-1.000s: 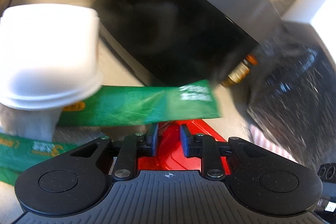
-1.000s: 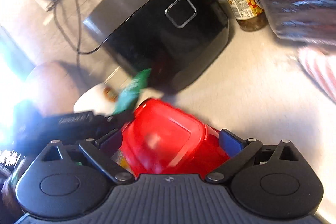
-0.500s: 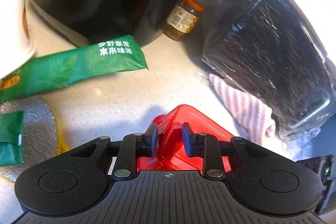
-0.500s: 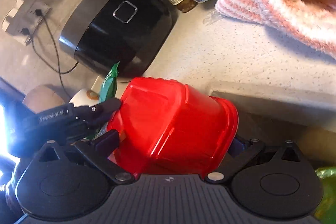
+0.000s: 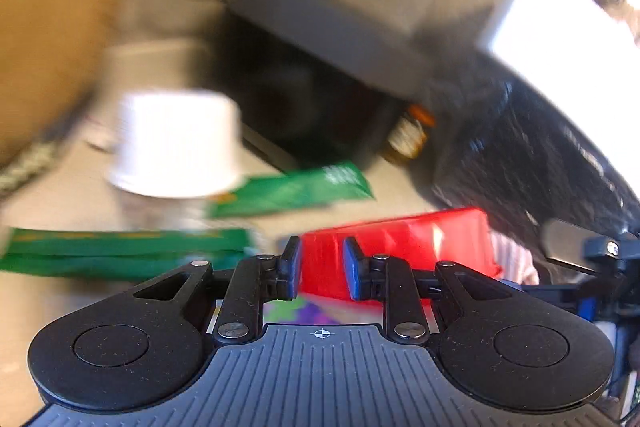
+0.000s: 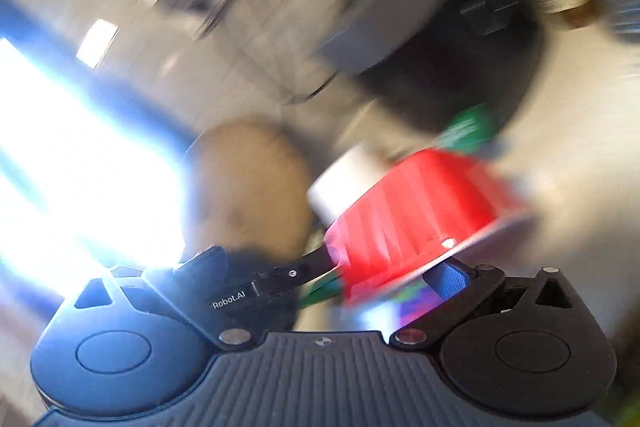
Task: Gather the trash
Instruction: 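Lift the red tray with the left gripper and turn it over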
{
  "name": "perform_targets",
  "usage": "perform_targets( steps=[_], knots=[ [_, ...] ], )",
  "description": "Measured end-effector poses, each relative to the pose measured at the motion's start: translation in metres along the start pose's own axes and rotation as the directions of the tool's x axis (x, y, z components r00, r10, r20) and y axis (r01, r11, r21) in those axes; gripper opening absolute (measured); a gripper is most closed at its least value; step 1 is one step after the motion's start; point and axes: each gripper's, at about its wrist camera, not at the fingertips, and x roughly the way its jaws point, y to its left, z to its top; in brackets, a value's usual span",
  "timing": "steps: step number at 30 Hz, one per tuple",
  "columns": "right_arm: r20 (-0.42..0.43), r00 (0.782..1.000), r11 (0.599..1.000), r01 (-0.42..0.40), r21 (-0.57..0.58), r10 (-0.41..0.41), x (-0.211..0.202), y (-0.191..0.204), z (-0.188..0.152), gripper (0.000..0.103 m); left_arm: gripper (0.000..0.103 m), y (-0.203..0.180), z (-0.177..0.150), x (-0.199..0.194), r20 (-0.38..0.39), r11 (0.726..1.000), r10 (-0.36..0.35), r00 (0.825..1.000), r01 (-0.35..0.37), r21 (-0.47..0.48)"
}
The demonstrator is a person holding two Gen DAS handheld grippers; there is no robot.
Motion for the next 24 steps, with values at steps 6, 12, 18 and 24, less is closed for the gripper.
perform_targets(
  steps=[6,12,18,24],
  knots=[
    [-0.117,0.993,0.997,-0.016,-0.078,0.007,0.075,0.042,-0.013,0.103,0.017,0.022,-0.007,-0.058,0.067,0.999,0.040,0.997,-0.040,-0.005],
    [0.039,0.982,0.916,0.185,-0.356,-0.183,0.085,0.065,0.017,0.103,0.017,0.022,-0.020,-0.059,0.026,0.998,0.060,0.998,-0.061,0.025],
    [0.208,0.873,0.772,0.488,-0.407,-0.442,0.057,0.042,0.083,0.103,0.017,0.012,-0.038,-0.037,-0.036,0.998,0.050,0.998,-0.048,0.048],
    [0.260,0.794,0.709,0.608,-0.357,-0.550,-0.010,0.006,0.062,0.103,0.017,-0.012,-0.039,-0.005,-0.072,0.992,-0.001,0.997,0.010,0.125]
  ],
)
